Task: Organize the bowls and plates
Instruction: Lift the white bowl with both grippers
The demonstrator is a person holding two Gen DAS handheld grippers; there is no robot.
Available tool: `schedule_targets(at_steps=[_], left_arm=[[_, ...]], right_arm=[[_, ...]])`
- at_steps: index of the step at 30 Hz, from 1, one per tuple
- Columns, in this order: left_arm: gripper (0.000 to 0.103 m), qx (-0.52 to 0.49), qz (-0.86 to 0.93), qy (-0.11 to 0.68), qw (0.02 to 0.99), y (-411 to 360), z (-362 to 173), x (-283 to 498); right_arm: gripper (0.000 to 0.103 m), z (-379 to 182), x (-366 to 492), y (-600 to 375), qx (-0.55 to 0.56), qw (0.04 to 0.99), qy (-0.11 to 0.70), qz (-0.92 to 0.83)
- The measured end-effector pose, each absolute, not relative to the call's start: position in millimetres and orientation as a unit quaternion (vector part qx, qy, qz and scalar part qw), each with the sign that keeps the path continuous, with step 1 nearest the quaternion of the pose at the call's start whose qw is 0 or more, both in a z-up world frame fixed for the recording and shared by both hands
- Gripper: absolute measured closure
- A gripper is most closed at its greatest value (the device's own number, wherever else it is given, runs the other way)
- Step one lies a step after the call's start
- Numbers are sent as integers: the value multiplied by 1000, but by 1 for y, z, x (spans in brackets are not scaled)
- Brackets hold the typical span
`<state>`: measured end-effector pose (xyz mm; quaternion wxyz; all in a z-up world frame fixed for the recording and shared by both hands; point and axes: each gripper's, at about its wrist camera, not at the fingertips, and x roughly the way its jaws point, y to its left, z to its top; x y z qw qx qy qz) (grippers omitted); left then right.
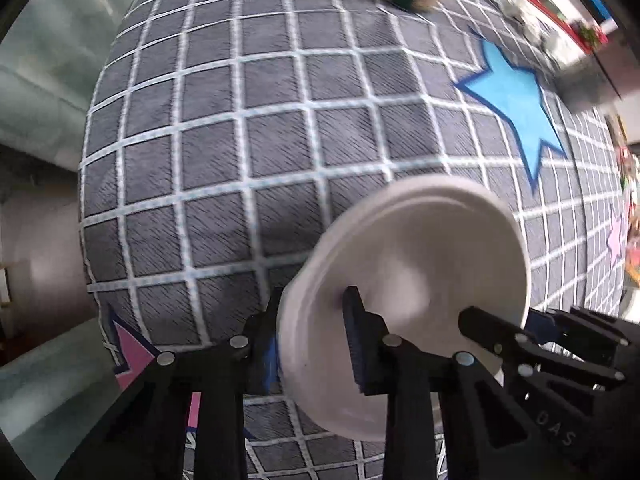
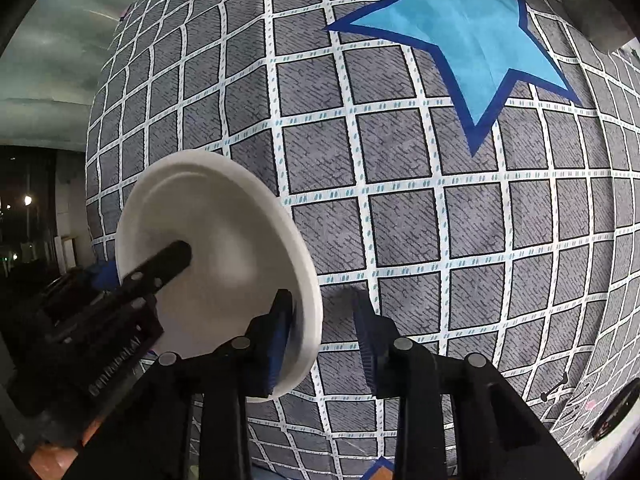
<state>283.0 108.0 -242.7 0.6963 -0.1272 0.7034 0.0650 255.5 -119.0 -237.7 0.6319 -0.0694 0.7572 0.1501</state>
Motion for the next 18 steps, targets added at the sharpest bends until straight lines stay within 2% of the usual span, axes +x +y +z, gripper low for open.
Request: schedule_targets(at_steps=[1,18], left_arm=[[72,-123,61,704,697,102,-242,283],[68,-80,18,723,687,-6,-257,211]], right_arm=[[85,-238,253,-119,-68,630,758,154],[85,-237,146,-191,-64,608,782,124]])
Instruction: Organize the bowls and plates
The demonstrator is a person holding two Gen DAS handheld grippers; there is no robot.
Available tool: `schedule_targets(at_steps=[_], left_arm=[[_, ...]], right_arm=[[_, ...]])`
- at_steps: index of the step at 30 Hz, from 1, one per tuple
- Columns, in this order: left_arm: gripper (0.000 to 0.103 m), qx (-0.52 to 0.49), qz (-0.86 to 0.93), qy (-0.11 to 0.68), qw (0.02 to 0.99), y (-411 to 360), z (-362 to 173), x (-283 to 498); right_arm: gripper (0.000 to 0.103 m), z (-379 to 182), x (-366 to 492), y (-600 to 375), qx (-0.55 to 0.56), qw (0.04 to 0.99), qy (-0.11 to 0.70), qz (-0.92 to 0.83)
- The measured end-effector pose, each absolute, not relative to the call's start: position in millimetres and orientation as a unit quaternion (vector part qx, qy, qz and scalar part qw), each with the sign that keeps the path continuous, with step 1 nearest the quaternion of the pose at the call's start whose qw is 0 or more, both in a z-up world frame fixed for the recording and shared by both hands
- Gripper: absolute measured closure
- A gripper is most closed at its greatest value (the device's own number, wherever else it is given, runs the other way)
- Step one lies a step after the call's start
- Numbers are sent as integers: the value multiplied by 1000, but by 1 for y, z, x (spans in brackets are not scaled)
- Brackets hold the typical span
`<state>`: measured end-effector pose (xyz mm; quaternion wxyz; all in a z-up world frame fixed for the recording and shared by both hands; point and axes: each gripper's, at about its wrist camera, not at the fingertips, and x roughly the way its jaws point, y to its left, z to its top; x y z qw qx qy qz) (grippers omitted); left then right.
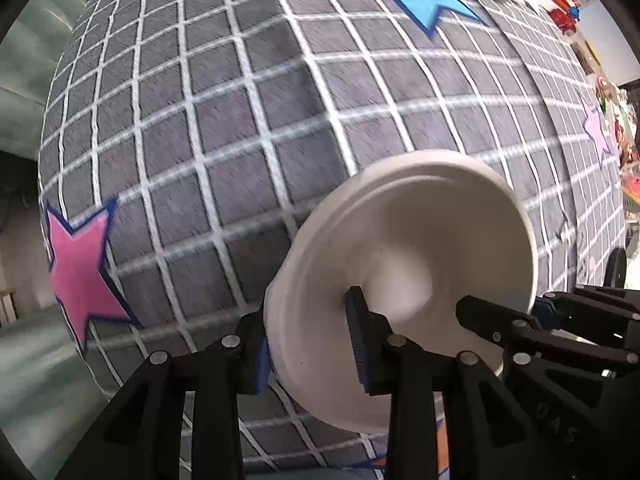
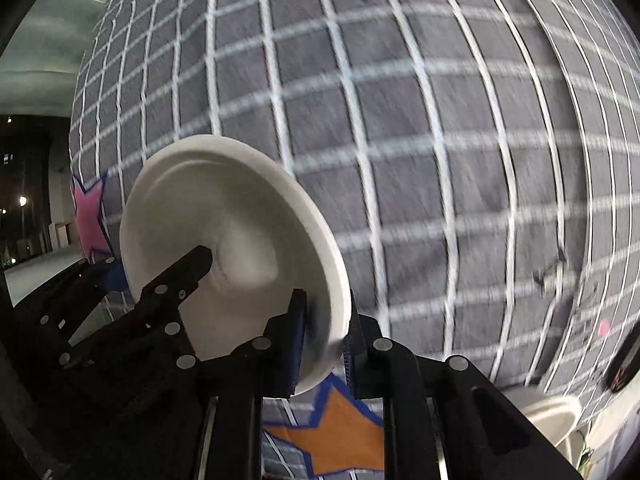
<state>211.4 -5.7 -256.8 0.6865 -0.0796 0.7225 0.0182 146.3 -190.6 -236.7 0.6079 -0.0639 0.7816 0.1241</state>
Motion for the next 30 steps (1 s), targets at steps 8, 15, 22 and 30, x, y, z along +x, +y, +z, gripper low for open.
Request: schedule_targets(at_steps=[8,15,22,30], left_arm=[[68,-94,19,741,665,-47,-260,167],[68,-103,37,730,674,-80,-222,133],[64,-82,1,721,688,-154,-193,127],[63,-53,-44,731,679,-259,-197,134]], right_arm=[[85,-236,101,-224,-41,596,793,115],[85,-213,80,-248,-32,603,785,138],[84,-163,101,-303,-44,632,761,140],[84,-144,107,-359,-20,637,764,103]])
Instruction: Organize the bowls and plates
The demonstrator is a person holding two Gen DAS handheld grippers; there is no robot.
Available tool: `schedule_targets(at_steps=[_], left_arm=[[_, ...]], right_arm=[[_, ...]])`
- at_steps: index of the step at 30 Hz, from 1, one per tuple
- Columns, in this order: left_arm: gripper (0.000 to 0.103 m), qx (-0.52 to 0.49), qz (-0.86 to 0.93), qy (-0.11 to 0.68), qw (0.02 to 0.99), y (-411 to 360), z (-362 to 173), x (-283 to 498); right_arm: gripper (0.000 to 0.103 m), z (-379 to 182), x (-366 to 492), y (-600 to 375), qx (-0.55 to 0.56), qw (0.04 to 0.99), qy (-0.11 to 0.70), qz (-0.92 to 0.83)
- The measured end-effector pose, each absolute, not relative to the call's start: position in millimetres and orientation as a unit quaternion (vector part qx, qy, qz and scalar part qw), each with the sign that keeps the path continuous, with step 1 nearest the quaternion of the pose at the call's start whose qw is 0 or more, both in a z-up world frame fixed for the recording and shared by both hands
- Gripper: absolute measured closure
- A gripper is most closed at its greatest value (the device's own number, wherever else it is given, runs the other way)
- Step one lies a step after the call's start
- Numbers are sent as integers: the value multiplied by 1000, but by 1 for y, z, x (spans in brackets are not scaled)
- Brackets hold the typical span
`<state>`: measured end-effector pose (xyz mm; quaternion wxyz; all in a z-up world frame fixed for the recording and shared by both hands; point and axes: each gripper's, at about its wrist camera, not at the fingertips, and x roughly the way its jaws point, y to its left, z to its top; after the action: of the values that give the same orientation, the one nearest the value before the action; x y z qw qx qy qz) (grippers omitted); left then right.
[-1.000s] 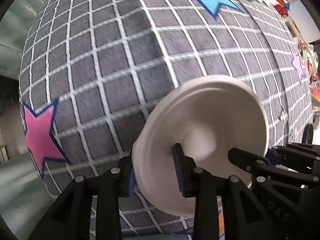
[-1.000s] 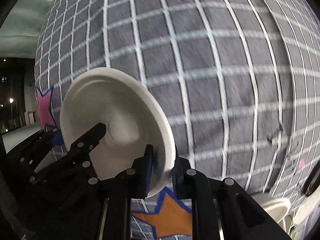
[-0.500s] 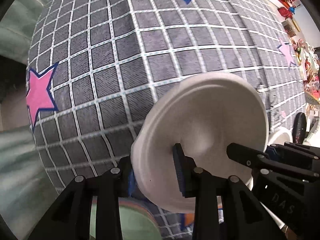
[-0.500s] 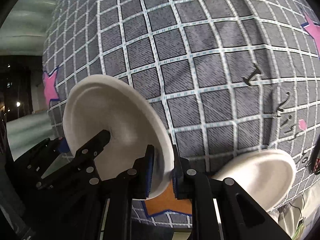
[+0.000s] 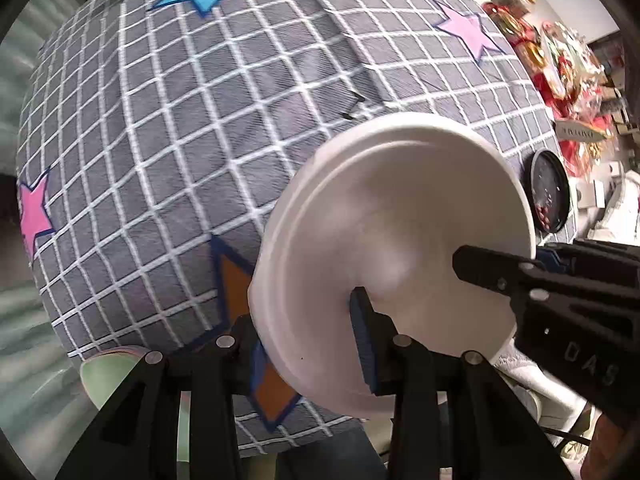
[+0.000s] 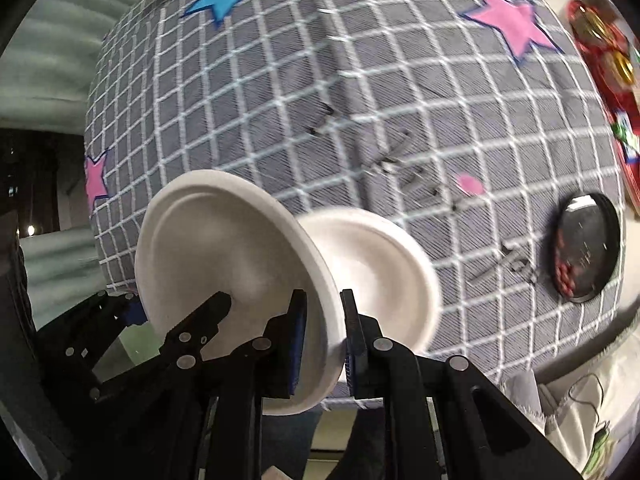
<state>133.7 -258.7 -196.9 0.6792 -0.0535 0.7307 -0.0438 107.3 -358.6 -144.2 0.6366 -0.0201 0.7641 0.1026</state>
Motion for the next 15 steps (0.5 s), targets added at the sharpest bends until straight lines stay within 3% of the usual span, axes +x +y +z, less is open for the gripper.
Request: schedule_targets(at_steps=[3,5,6,9,10,11,13,15], left_arm=[[57,-49,-45,733,677,-292,-203,138],[36,-42,-38,739,672,-315,-208,140],[31,-35,-28,739,672,-325,-209,138],[25,-37,-15,739,673,-339,-214,139],[25,-40,-9,739,673,-338,-212,138],[25,-43,0,738,673,-339,-210,131],[25,-49,14,736,675,-340,-207,123],[25,-57,32,735,675,-335,-205,114]], right_arm=[[84,-146,104,-373,-22,634,767,98],[84,-146,102,-384,-25,633,767,100],[84,-146,102,-388,-29,634,766,101],[84,-142,103,-410,-41,631,768,99],[72,-143,103,-413,-40,629,770,99],[36,-143,103,-418,-41,627,772,100],[3,-138,103,-429,-42,631,768,102],[3,-129,102,-439,-40,638,760,115]])
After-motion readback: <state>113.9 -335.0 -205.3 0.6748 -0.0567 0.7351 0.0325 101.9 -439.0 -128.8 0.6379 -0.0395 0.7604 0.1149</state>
